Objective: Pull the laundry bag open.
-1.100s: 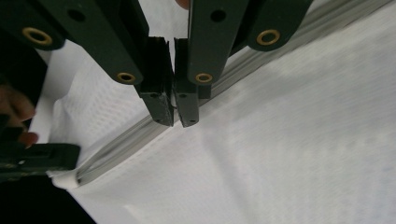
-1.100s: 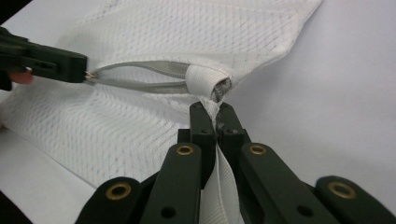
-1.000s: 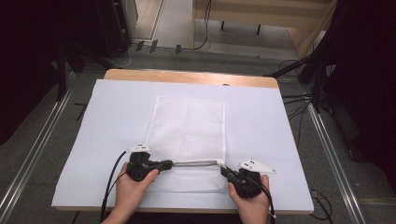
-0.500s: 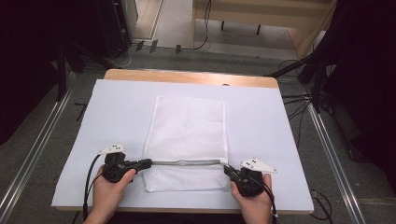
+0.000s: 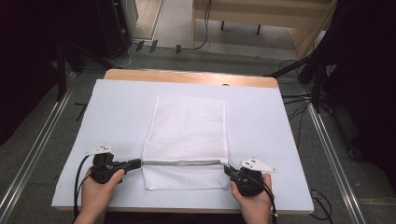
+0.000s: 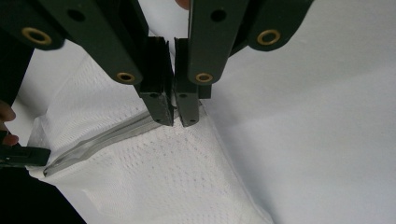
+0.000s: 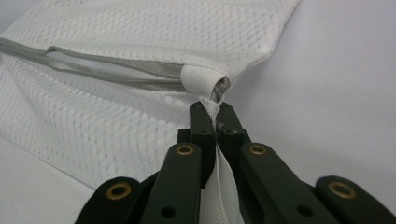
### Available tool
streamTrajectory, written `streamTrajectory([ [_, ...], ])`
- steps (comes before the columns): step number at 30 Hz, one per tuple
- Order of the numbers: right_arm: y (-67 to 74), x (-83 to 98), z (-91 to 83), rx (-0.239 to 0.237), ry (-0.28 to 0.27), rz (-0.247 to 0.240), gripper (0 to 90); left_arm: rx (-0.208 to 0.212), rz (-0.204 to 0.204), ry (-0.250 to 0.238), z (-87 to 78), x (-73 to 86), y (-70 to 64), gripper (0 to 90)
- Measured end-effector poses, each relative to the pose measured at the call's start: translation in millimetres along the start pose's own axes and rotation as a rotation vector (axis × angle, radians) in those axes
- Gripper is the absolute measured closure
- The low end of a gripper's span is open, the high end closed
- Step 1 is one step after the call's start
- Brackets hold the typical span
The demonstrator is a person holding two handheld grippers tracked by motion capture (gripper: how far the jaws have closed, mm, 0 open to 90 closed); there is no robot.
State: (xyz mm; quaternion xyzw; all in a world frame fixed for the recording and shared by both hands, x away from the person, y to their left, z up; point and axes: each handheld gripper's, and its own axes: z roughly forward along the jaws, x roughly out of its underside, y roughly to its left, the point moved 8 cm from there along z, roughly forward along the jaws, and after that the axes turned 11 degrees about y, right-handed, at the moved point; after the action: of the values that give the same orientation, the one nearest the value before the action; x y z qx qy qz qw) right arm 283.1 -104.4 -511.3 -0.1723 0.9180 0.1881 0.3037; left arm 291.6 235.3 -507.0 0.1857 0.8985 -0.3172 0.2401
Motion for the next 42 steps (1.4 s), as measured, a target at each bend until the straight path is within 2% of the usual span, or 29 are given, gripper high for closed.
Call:
streamTrajectory([
  [2, 0.2, 0.2, 0.2, 0.003, 0.001, -0.005, 89.3, 0.006, 0.005, -0.004, 0.3, 0.1, -0.1, 86.4],
  [3, 0.5, 0.1, 0.2, -0.003, -0.002, -0.008, 89.3, 0.009, 0.007, -0.009, 0.0, 0.3, -0.1, 81.7],
  [4, 1.1, 0.1, 0.1, -0.019, -0.005, -0.015, 89.2, 0.003, 0.010, -0.029, -1.4, -0.8, 0.4, 81.7],
  [5, 0.5, 0.4, -0.2, -0.018, -0.006, -0.020, 89.2, -0.007, 0.013, -0.048, -4.1, -2.0, 1.1, 71.9],
  [6, -0.2, 0.8, -0.9, -0.020, -0.015, -0.014, 88.6, -0.014, 0.015, -0.069, -7.7, -3.5, 1.3, 55.7],
  [7, -0.3, 1.0, -0.9, -0.020, -0.018, -0.018, 88.0, -0.018, 0.023, -0.116, -16.0, -6.7, 1.6, 51.0],
  [8, -0.3, 1.0, -0.9, -0.020, -0.018, -0.018, 88.0, -0.018, 0.023, -0.116, -16.0, -6.7, 1.6, 46.5],
  [9, 0.3, 1.2, -0.4, -0.017, -0.023, -0.029, 83.2, -0.028, 0.036, -0.149, -23.8, -8.2, 1.9, 42.4],
  [10, 0.3, 1.2, -0.4, -0.017, -0.023, -0.029, 83.2, -0.028, 0.036, -0.149, -23.8, -8.2, 1.9, 39.7],
  [11, 0.4, 0.2, 0.3, -0.007, -0.030, -0.039, 74.9, -0.060, 0.057, -0.175, -30.8, -8.2, 3.5, 36.8],
  [13, 0.1, -0.2, -0.1, -0.003, -0.031, -0.046, 65.9, -0.069, 0.063, -0.186, -33.9, -8.0, 4.0, 32.1],
  [14, 0.1, -0.2, -0.1, -0.003, -0.031, -0.046, 65.9, -0.080, 0.071, -0.198, -37.0, -8.0, 5.1, 32.1],
  [15, -1.8, -0.9, -1.2, 0.018, -0.032, -0.057, 57.3, -0.087, 0.078, -0.212, -40.2, -8.0, 5.8, 27.7],
  [16, -3.4, -1.6, -2.2, 0.030, -0.036, -0.068, 52.4, -0.092, 0.083, -0.225, -43.6, -8.3, 6.6, 26.1],
  [17, -4.8, -2.3, -3.8, 0.041, -0.042, -0.075, 49.4, -0.095, 0.092, -0.260, -51.0, -9.5, 7.7, 23.9],
  [20, -9.6, -5.2, -10.4, 0.071, -0.065, -0.099, 41.8, -0.113, 0.113, -0.307, -61.8, -10.6, 8.8, 15.9],
  [22, -11.4, -6.2, -13.0, 0.078, -0.074, -0.101, 39.4, -0.123, 0.125, -0.318, -64.9, -10.5, 9.5, 12.8],
  [23, -15.6, -8.3, -17.7, 0.095, -0.096, -0.111, 34.4, -0.134, 0.147, -0.333, -69.2, -9.9, 10.6, 12.2],
  [24, -15.6, -8.3, -17.7, 0.095, -0.096, -0.111, 34.4, -0.134, 0.147, -0.333, -69.2, -9.9, 10.6, 11.7],
  [25, -19.9, -9.7, -22.4, 0.107, -0.114, -0.105, 28.4, -0.144, 0.152, -0.337, -71.9, -9.2, 13.0, 11.6],
  [26, -19.9, -9.7, -22.4, 0.107, -0.114, -0.105, 28.4, -0.144, 0.152, -0.337, -71.9, -9.2, 13.0, 11.6],
  [29, -32.1, -12.8, -28.9, 0.136, -0.141, -0.096, 16.4, -0.170, 0.156, -0.340, -74.6, -8.6, 18.7, 11.2],
  [30, -32.1, -12.8, -28.9, 0.136, -0.141, -0.096, 16.4, -0.179, 0.157, -0.342, -75.2, -8.7, 20.6, 11.2],
  [31, -38.7, -13.5, -32.7, 0.137, -0.153, -0.081, 15.5, -0.195, 0.161, -0.340, -76.9, -8.2, 24.5, 9.8],
  [34, -45.7, -14.0, -37.3, 0.129, -0.166, -0.068, 13.9, -0.198, 0.159, -0.346, -78.6, -8.2, 28.2, 8.4],
  [36, -56.6, -14.7, -45.0, 0.125, -0.188, -0.044, 13.1, -0.242, 0.177, -0.328, -78.8, -6.2, 35.8, 8.0],
  [38, -60.4, -14.8, -47.5, 0.132, -0.192, -0.039, 12.9, -0.248, 0.182, -0.322, -77.7, -5.3, 38.1, 7.7],
  [40, -69.0, -14.8, -52.1, 0.146, -0.202, -0.022, 12.9, -0.231, 0.199, -0.306, -75.3, -3.7, 39.6, 0.9],
  [42, -77.1, -14.7, -55.9, 0.161, -0.209, -0.009, 12.1, -0.237, 0.205, -0.301, -74.5, -3.3, 40.5, 0.0],
])
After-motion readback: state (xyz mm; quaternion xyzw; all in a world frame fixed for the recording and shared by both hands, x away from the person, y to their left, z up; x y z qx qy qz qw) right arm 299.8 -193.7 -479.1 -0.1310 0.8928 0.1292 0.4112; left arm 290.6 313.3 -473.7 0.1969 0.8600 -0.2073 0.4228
